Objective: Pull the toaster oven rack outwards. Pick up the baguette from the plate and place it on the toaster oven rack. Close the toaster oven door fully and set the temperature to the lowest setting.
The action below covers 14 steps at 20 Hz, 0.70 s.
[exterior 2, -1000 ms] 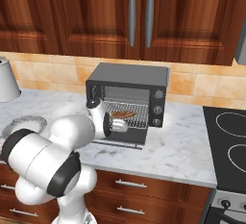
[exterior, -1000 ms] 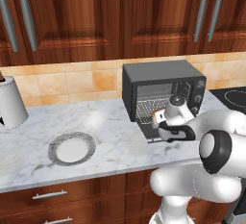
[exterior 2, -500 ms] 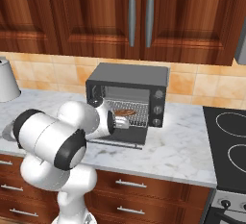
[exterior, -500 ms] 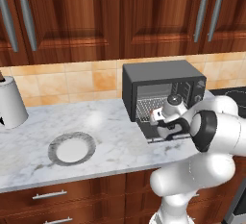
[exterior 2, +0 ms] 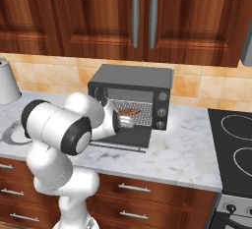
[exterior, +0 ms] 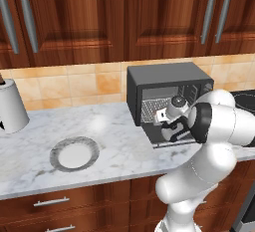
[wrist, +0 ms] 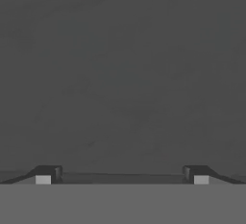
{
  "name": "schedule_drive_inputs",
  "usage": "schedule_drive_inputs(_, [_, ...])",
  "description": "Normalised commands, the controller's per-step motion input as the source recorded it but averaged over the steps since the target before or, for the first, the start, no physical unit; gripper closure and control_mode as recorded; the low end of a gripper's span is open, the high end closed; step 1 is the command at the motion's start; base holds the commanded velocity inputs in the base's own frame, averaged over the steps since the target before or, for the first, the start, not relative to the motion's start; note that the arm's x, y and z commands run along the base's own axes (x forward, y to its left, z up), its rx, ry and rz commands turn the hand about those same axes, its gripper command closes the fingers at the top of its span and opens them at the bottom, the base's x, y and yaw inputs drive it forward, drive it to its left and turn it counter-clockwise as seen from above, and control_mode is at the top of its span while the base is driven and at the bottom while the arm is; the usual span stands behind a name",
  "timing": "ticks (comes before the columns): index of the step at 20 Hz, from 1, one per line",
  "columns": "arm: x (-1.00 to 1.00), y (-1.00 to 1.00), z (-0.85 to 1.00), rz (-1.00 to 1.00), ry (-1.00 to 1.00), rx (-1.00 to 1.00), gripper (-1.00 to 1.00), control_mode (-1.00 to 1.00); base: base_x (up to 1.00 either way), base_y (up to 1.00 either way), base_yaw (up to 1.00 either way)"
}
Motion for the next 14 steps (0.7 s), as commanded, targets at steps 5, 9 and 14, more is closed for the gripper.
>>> schedule_drive_inputs(5, [0.23, 0.0, -0.05, 0.0, -0.05, 0.0, -1.0, -1.0, 0.0, 0.0, 0.0])
schedule_drive_inputs(9, [0.23, 0.0, -0.01, 0.0, -0.06, 0.0, -1.0, -1.0, 0.0, 0.0, 0.0])
schedule_drive_inputs(14, [0.24, 0.0, 0.0, 0.0, -0.06, 0.0, -1.0, -1.0, 0.0, 0.0, 0.0])
